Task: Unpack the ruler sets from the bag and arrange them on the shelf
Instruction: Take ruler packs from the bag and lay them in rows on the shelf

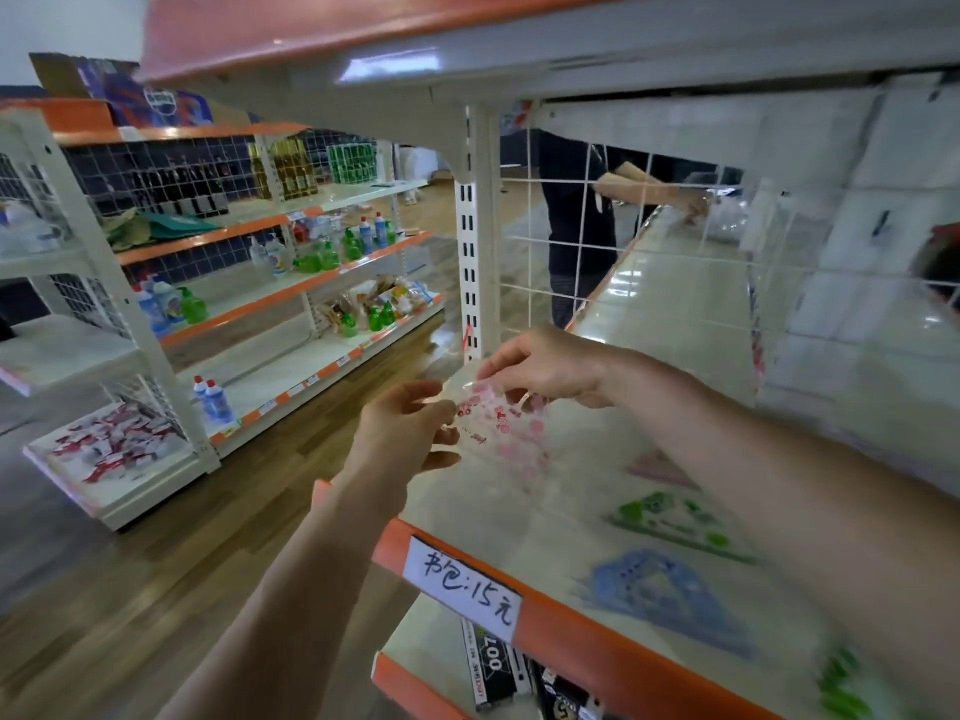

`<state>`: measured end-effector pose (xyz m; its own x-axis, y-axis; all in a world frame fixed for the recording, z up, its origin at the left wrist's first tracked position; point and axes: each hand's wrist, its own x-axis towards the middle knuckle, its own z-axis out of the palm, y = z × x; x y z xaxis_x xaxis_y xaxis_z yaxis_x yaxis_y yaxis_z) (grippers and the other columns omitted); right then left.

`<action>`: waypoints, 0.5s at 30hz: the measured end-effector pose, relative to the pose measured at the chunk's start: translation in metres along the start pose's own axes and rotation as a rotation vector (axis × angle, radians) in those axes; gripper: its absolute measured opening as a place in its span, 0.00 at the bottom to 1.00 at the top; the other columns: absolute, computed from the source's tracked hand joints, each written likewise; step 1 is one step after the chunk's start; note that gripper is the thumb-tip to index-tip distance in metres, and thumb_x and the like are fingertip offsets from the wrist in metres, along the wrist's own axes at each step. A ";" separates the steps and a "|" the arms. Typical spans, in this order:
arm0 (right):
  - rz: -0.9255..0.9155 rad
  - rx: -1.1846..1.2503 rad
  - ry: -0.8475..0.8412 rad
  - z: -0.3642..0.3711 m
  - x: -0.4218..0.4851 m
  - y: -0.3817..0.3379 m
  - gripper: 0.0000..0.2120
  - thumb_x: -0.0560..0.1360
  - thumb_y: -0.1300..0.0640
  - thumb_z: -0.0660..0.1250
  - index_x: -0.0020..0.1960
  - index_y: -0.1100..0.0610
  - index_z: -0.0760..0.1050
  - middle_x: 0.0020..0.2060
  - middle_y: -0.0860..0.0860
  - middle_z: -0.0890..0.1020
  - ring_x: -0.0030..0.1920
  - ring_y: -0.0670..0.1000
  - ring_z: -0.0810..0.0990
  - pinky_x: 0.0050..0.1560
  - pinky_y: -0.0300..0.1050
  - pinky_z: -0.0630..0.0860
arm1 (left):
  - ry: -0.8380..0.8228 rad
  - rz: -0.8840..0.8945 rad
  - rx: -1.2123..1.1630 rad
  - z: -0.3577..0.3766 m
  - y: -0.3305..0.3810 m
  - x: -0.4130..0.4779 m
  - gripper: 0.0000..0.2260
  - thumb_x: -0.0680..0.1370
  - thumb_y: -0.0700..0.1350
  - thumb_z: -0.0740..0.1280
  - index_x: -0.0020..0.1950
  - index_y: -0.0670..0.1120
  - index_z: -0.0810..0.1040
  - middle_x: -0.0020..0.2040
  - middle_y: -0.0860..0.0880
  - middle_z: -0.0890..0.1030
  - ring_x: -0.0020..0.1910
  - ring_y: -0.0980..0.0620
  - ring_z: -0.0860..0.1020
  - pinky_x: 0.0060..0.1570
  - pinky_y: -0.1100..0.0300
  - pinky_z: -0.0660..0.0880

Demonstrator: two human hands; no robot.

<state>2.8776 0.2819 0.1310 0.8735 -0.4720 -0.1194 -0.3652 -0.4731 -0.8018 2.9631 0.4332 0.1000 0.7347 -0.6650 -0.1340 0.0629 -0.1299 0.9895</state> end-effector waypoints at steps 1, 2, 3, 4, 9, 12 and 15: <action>0.008 0.001 -0.014 -0.006 -0.010 0.003 0.07 0.75 0.61 0.69 0.52 0.59 0.80 0.40 0.53 0.80 0.36 0.49 0.77 0.36 0.41 0.74 | -0.043 -0.005 0.006 0.007 0.001 -0.002 0.12 0.76 0.37 0.68 0.59 0.44 0.76 0.42 0.44 0.80 0.38 0.50 0.79 0.36 0.57 0.80; 0.012 0.001 -0.016 -0.013 -0.019 0.007 0.08 0.75 0.62 0.69 0.53 0.60 0.80 0.40 0.53 0.81 0.35 0.47 0.77 0.35 0.39 0.74 | -0.090 -0.007 0.018 0.013 0.002 -0.005 0.12 0.76 0.37 0.68 0.59 0.43 0.76 0.41 0.44 0.79 0.37 0.50 0.79 0.36 0.57 0.79; 0.014 0.001 -0.007 -0.020 -0.029 0.011 0.08 0.74 0.63 0.69 0.53 0.60 0.80 0.39 0.52 0.81 0.34 0.46 0.77 0.34 0.37 0.74 | -0.137 -0.008 0.035 0.020 0.003 -0.008 0.12 0.76 0.36 0.67 0.59 0.42 0.76 0.40 0.44 0.79 0.37 0.50 0.79 0.35 0.57 0.79; 0.013 0.004 0.003 -0.026 -0.038 0.015 0.07 0.74 0.63 0.69 0.52 0.59 0.81 0.38 0.52 0.81 0.33 0.45 0.77 0.33 0.36 0.74 | -0.184 -0.007 0.054 0.027 0.003 -0.012 0.11 0.76 0.36 0.67 0.58 0.42 0.77 0.40 0.44 0.79 0.36 0.50 0.78 0.35 0.58 0.79; 0.040 -0.004 0.027 -0.050 -0.081 0.031 0.06 0.73 0.63 0.71 0.49 0.56 0.81 0.39 0.51 0.83 0.36 0.45 0.78 0.36 0.35 0.74 | -0.339 0.009 0.110 0.058 -0.001 -0.024 0.07 0.77 0.35 0.65 0.52 0.40 0.81 0.37 0.43 0.79 0.33 0.50 0.78 0.31 0.61 0.78; 0.061 0.042 0.093 -0.061 -0.101 0.041 0.09 0.72 0.65 0.71 0.52 0.59 0.81 0.38 0.51 0.83 0.34 0.43 0.79 0.33 0.33 0.74 | -0.384 0.016 0.119 0.077 0.000 -0.029 0.06 0.77 0.35 0.65 0.48 0.41 0.82 0.36 0.43 0.79 0.32 0.51 0.78 0.31 0.61 0.77; 0.080 0.106 0.183 -0.069 -0.120 0.050 0.12 0.73 0.65 0.70 0.57 0.61 0.78 0.36 0.52 0.82 0.29 0.41 0.78 0.33 0.36 0.73 | -0.422 0.026 0.096 0.093 0.001 -0.033 0.06 0.77 0.35 0.65 0.46 0.41 0.82 0.36 0.44 0.79 0.31 0.52 0.78 0.31 0.61 0.78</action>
<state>2.7327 0.2633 0.1452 0.7666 -0.6366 -0.0839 -0.3865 -0.3530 -0.8521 2.8762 0.3868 0.1009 0.3932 -0.9088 -0.1392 -0.0296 -0.1639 0.9860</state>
